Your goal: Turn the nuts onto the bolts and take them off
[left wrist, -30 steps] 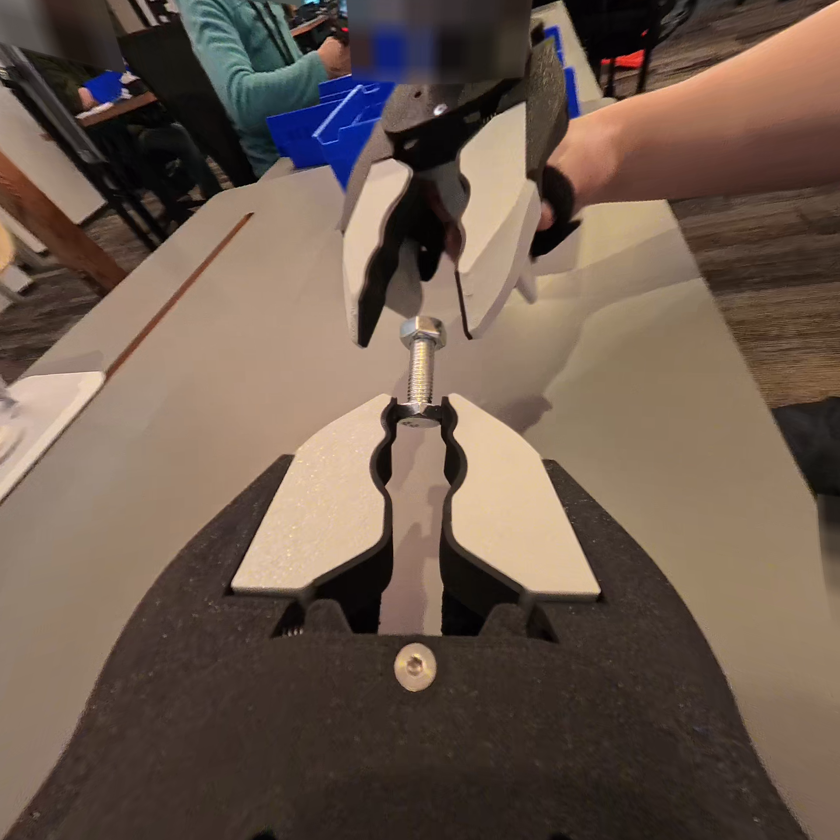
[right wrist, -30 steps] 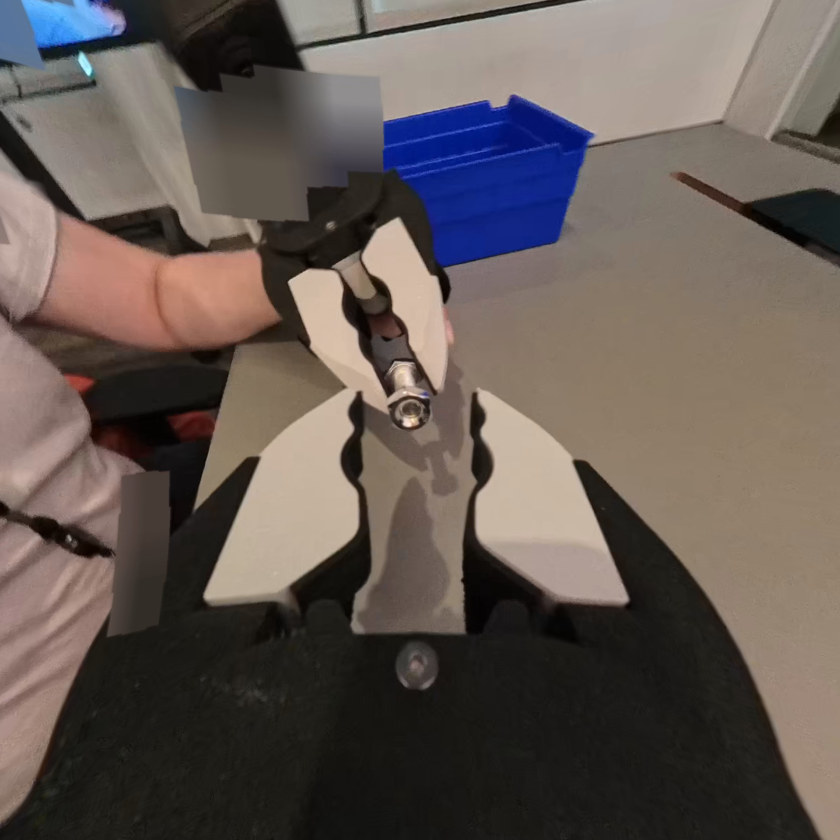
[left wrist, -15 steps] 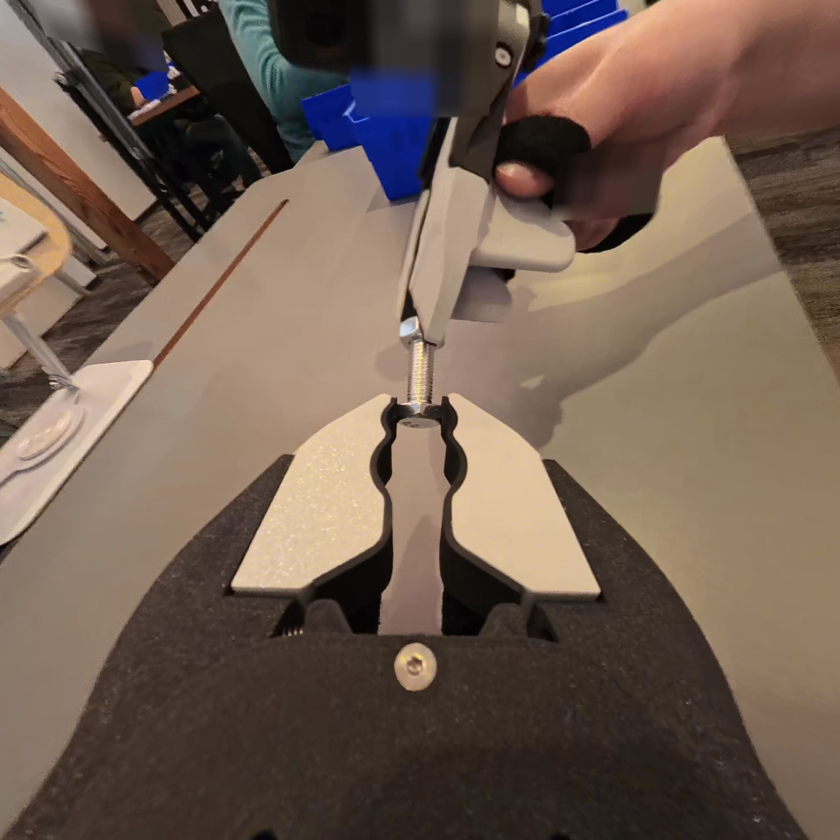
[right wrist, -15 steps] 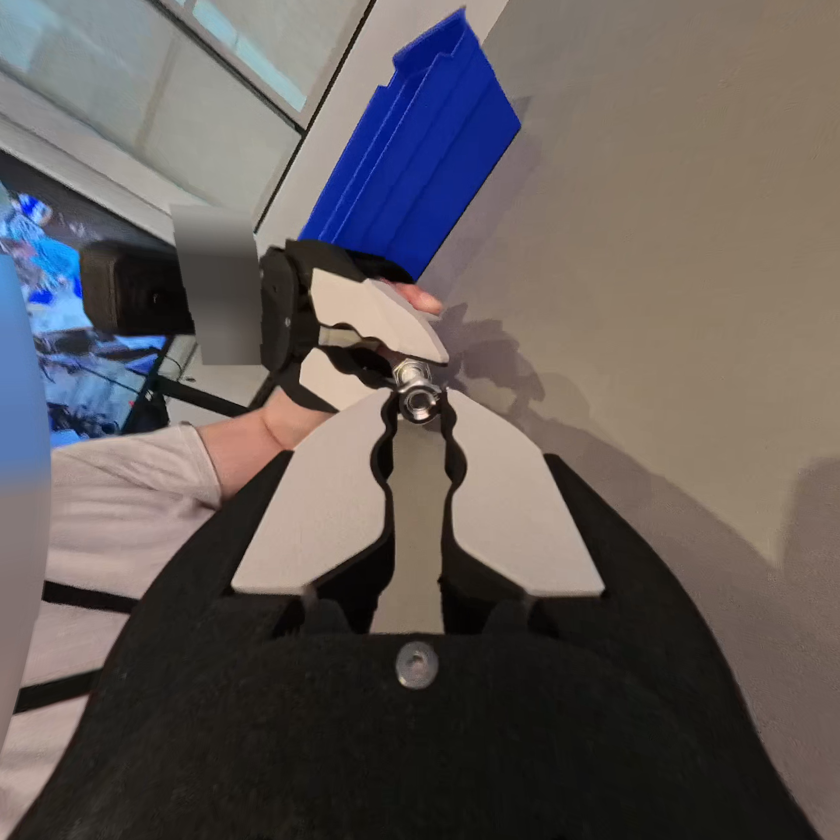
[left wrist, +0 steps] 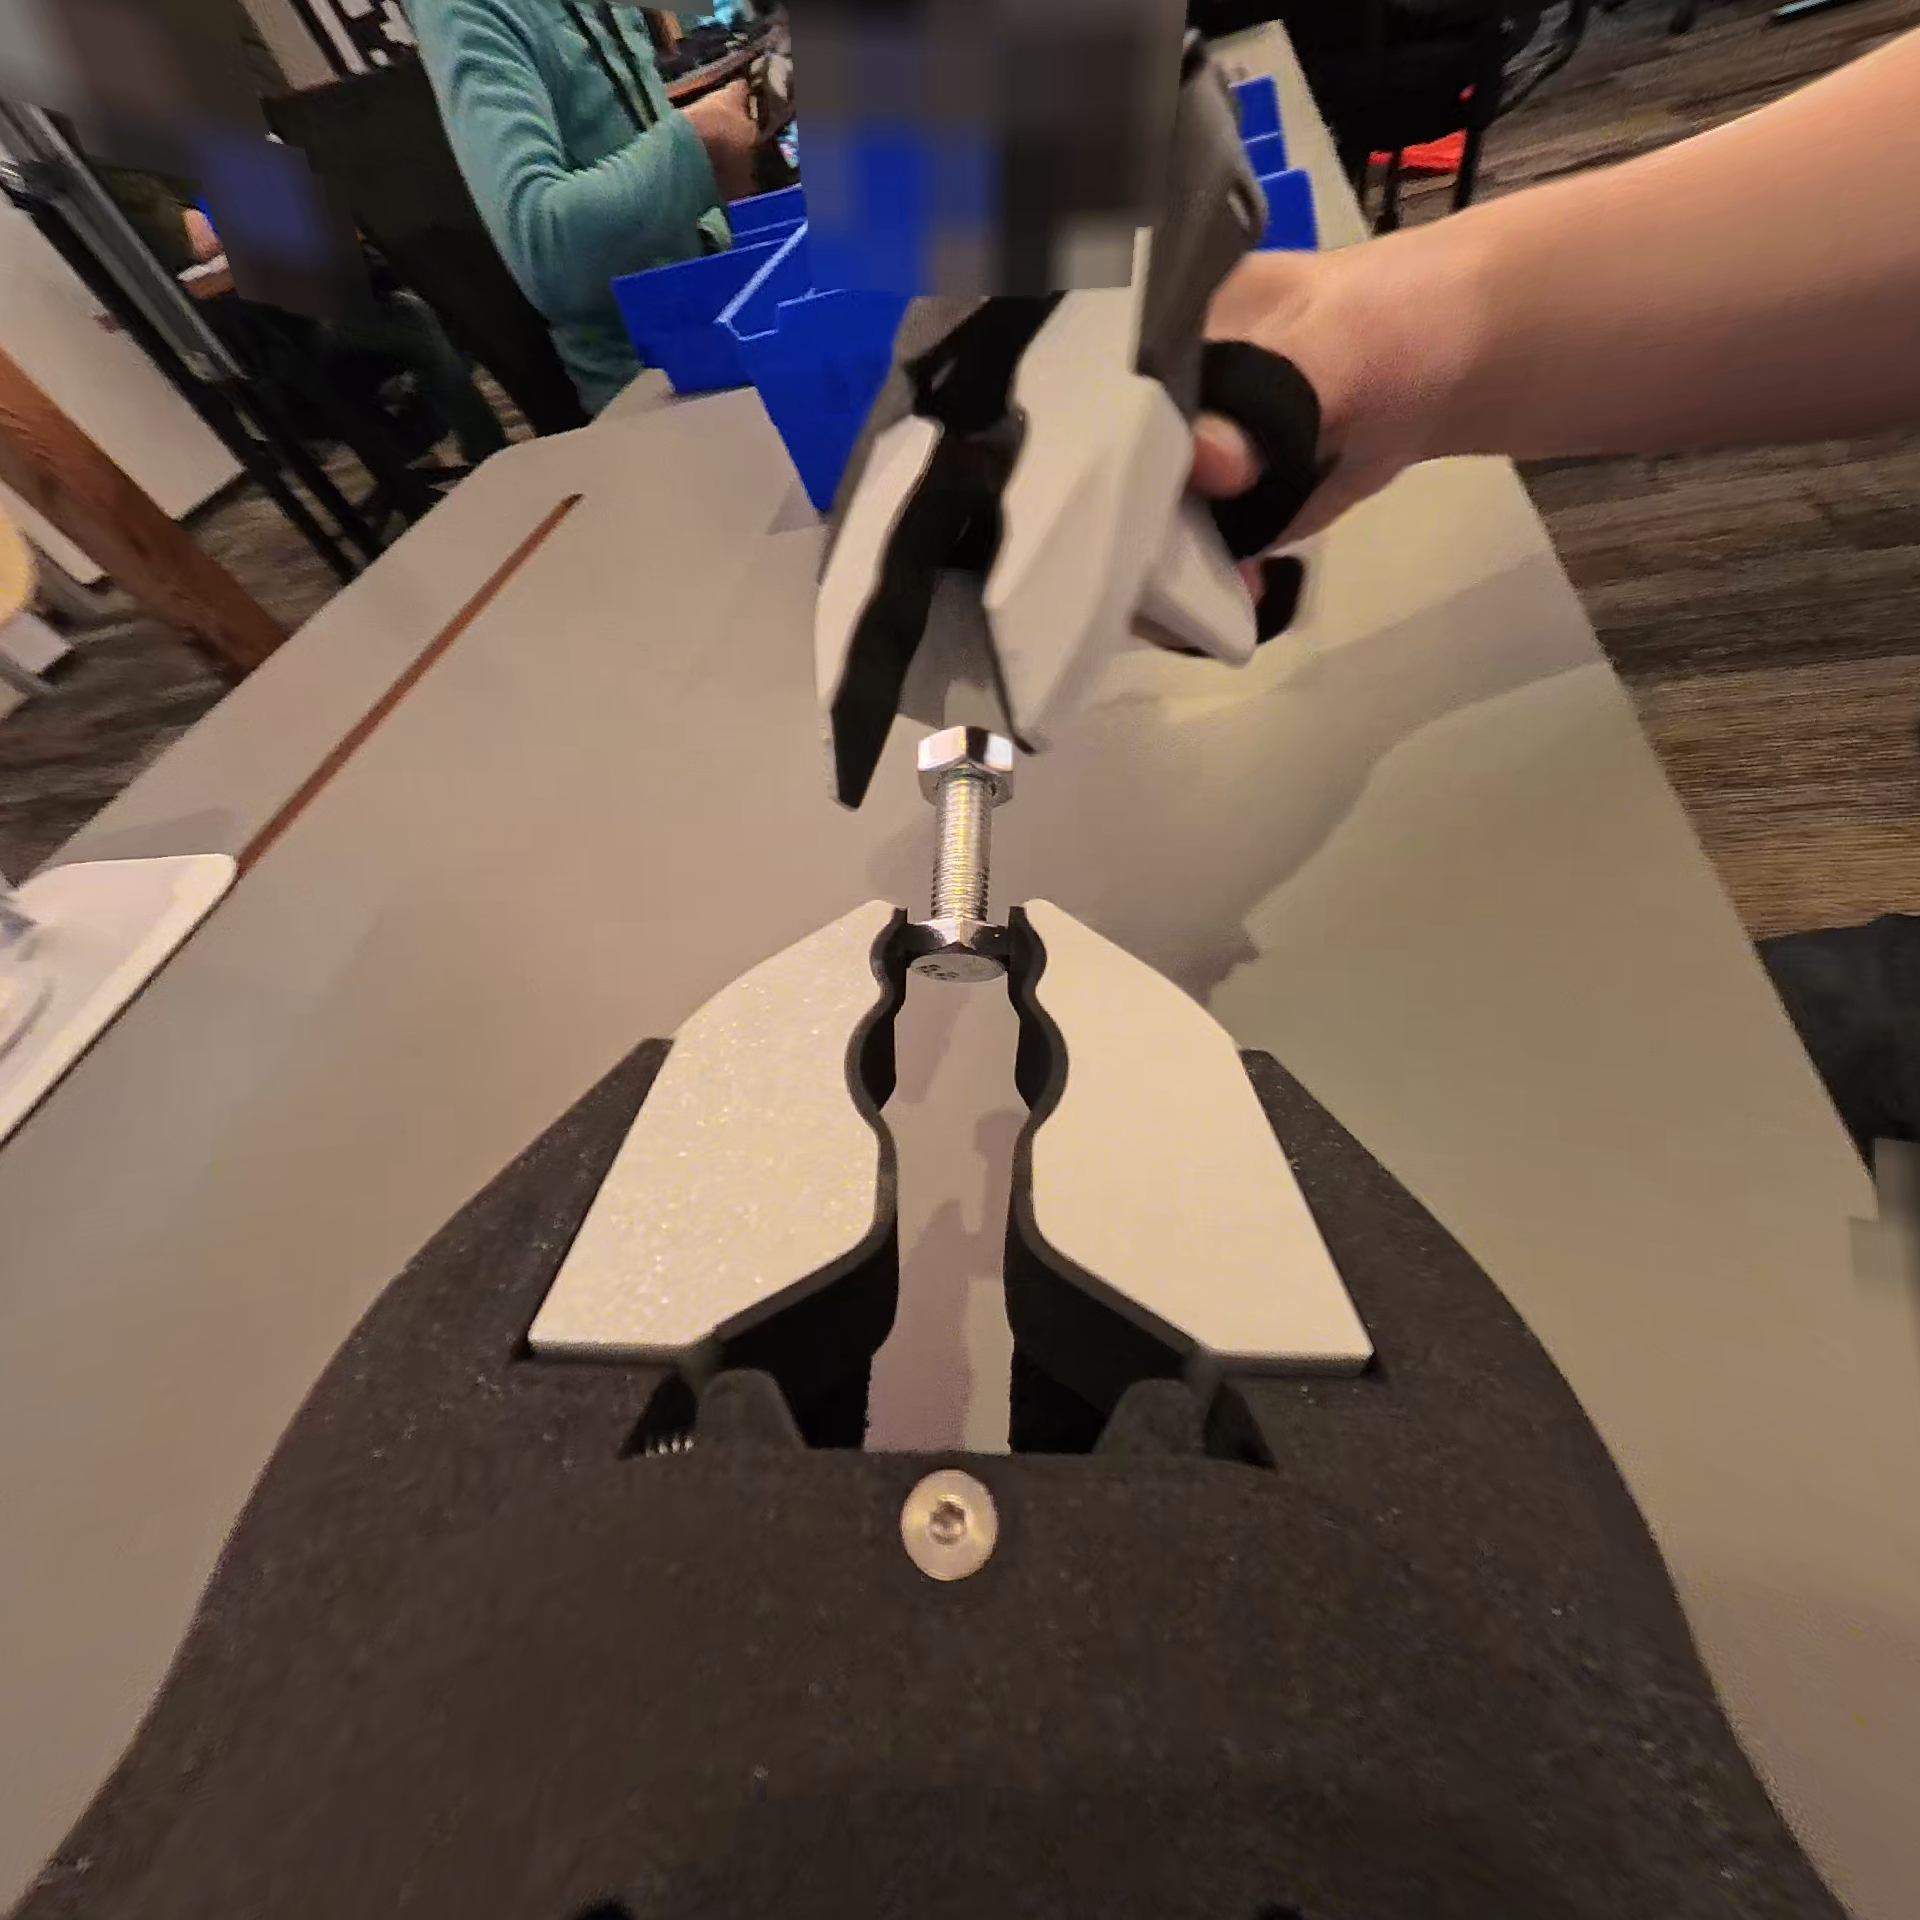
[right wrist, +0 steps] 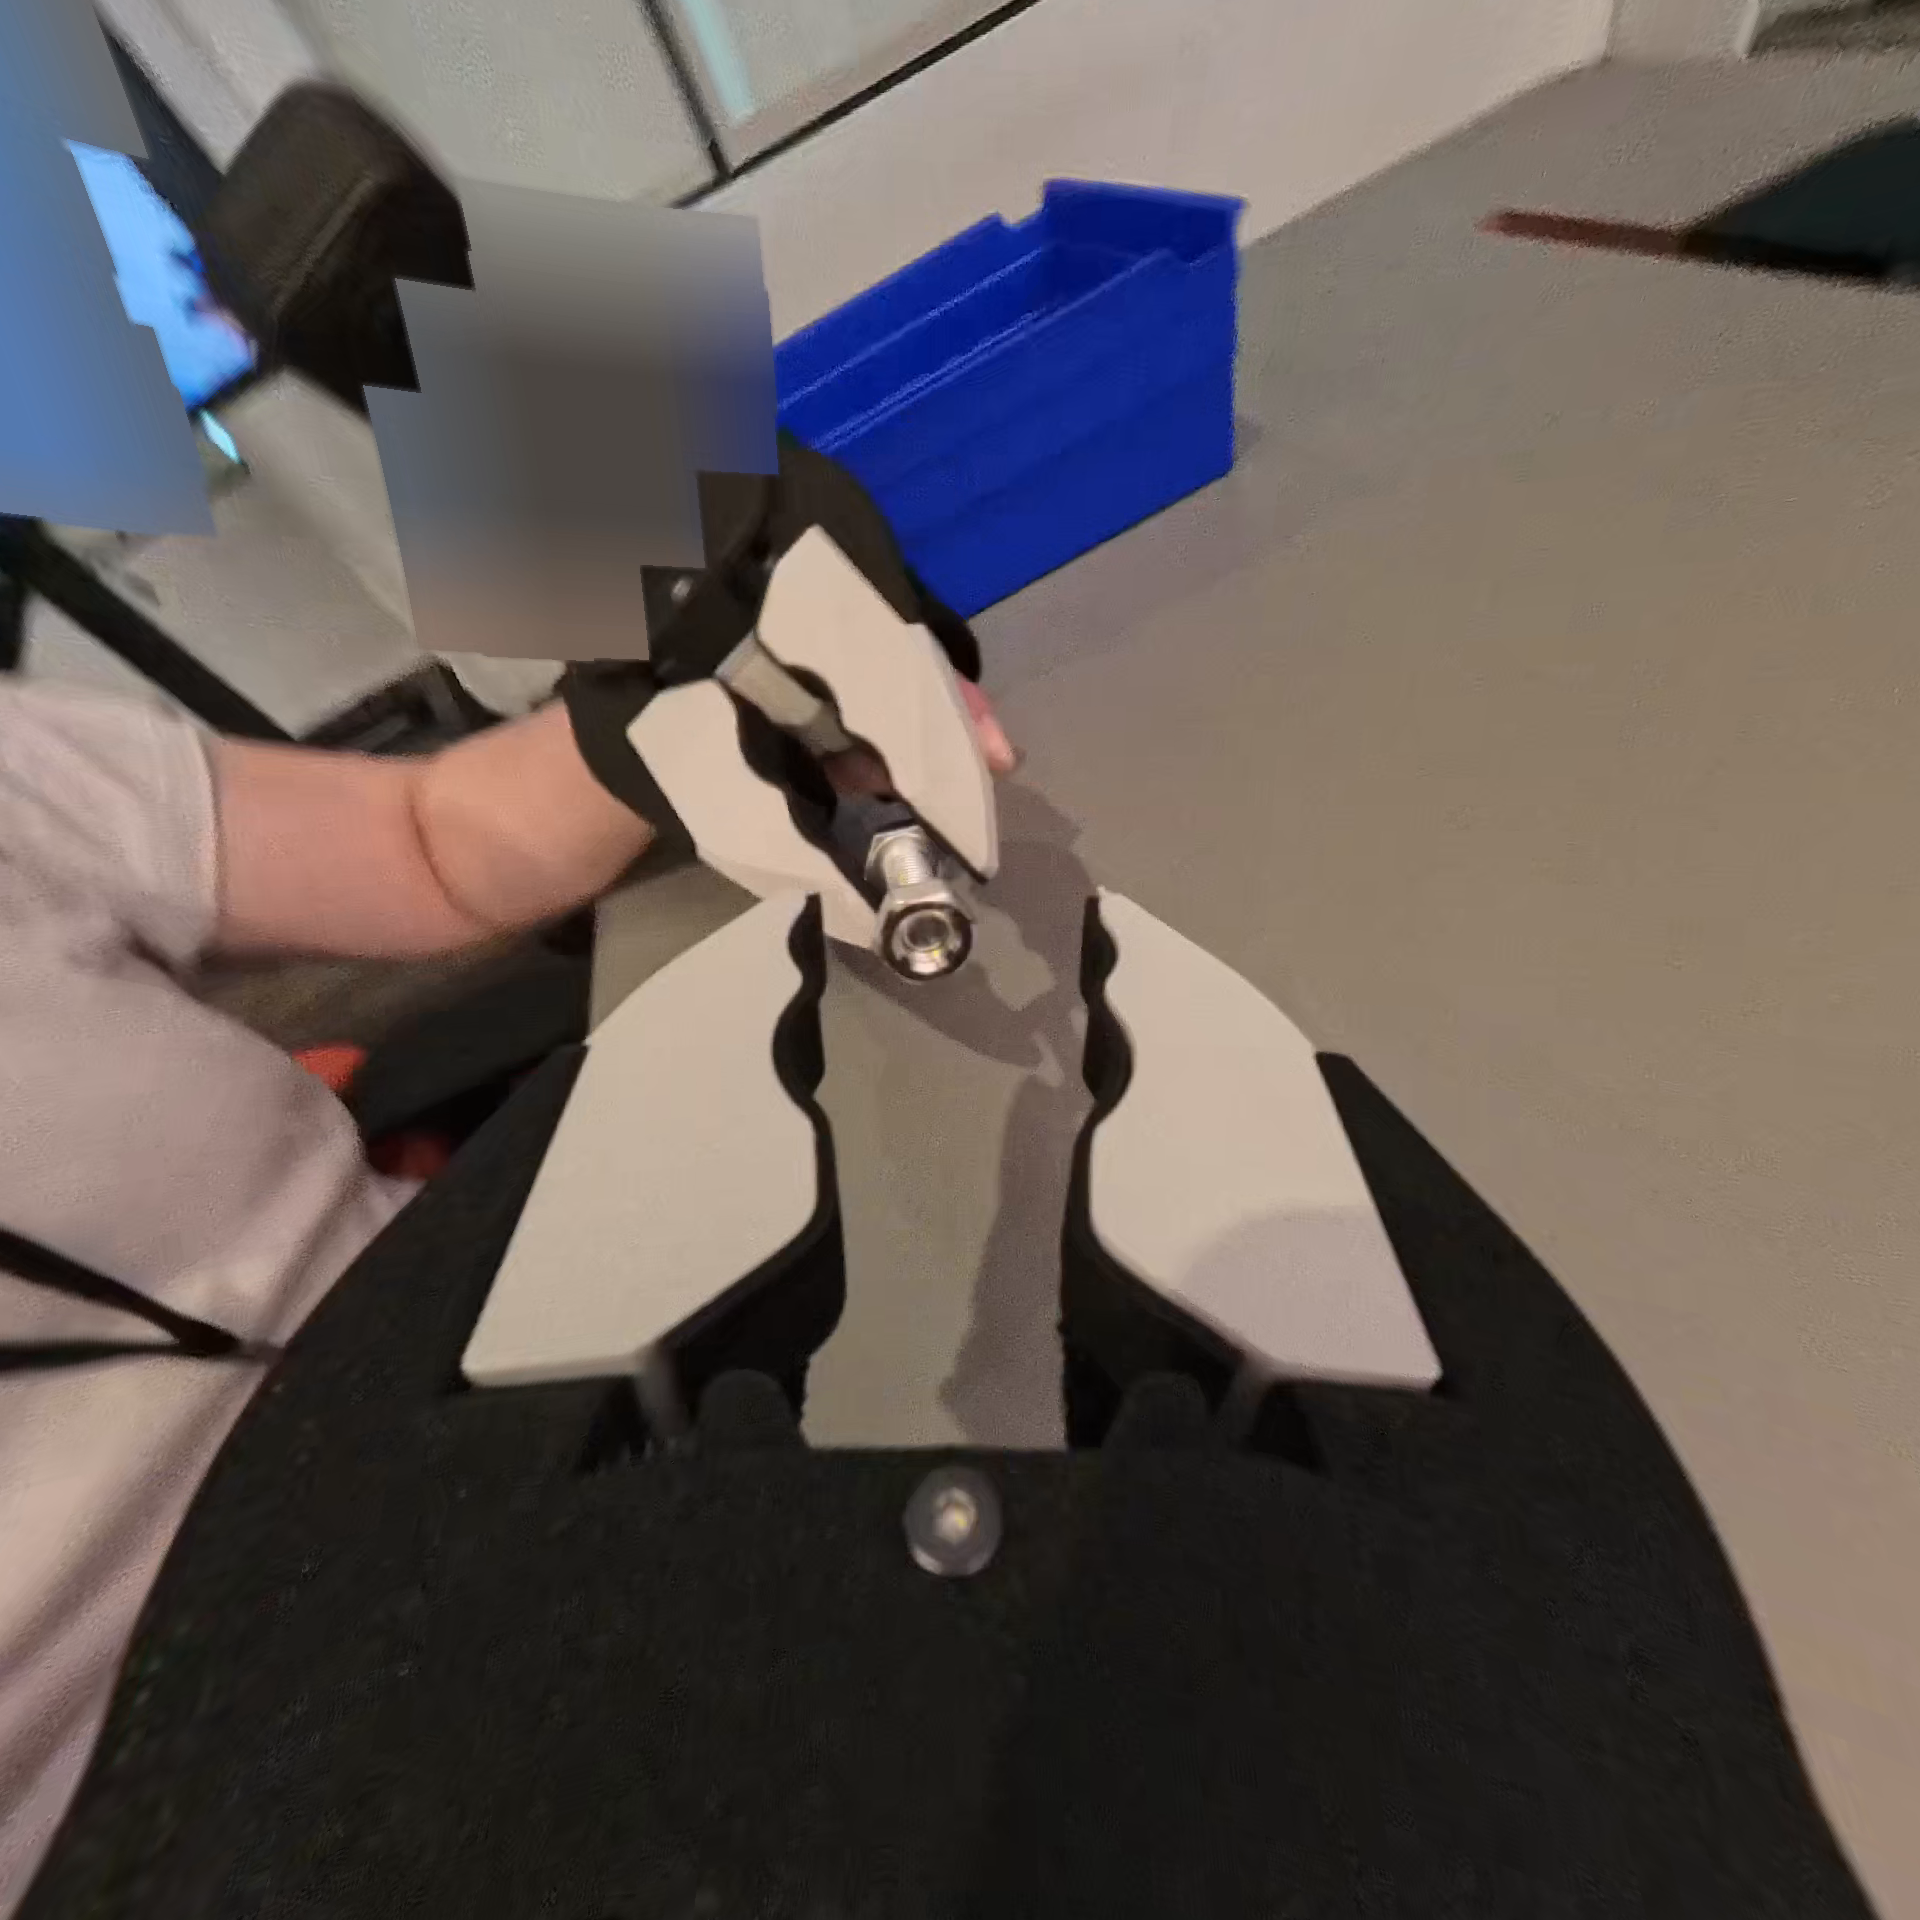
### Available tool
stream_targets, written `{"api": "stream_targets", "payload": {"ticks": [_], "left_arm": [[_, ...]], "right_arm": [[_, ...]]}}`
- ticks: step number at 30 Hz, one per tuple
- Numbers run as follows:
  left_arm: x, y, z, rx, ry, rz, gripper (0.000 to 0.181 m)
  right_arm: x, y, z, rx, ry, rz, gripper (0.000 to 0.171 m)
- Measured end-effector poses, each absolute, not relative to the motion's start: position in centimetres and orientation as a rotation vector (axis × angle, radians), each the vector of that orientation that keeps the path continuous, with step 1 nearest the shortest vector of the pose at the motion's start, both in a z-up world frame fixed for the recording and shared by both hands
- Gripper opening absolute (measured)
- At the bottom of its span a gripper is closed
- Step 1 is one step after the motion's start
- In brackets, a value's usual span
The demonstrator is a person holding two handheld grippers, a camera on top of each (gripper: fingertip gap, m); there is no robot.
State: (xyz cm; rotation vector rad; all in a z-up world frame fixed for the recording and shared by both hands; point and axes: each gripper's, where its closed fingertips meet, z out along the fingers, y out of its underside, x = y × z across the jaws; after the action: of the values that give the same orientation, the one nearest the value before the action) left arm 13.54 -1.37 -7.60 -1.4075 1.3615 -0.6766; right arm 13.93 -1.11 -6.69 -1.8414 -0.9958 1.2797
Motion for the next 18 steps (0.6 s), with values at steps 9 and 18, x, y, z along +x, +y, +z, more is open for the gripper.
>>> {"api": "stream_targets", "payload": {"ticks": [9, 18], "left_arm": [[13.5, -0.6, -8.2, -1.376, 1.379, -0.519, 0.018], [13.7, -2.6, -7.5, -1.397, 1.403, -0.778, 0.018]], "right_arm": [[13.4, -1.3, -8.4, -2.193, -0.544, 1.659, 0.030], [13.6, -3.3, -7.1, -1.724, -1.339, 1.212, 0.019]]}}
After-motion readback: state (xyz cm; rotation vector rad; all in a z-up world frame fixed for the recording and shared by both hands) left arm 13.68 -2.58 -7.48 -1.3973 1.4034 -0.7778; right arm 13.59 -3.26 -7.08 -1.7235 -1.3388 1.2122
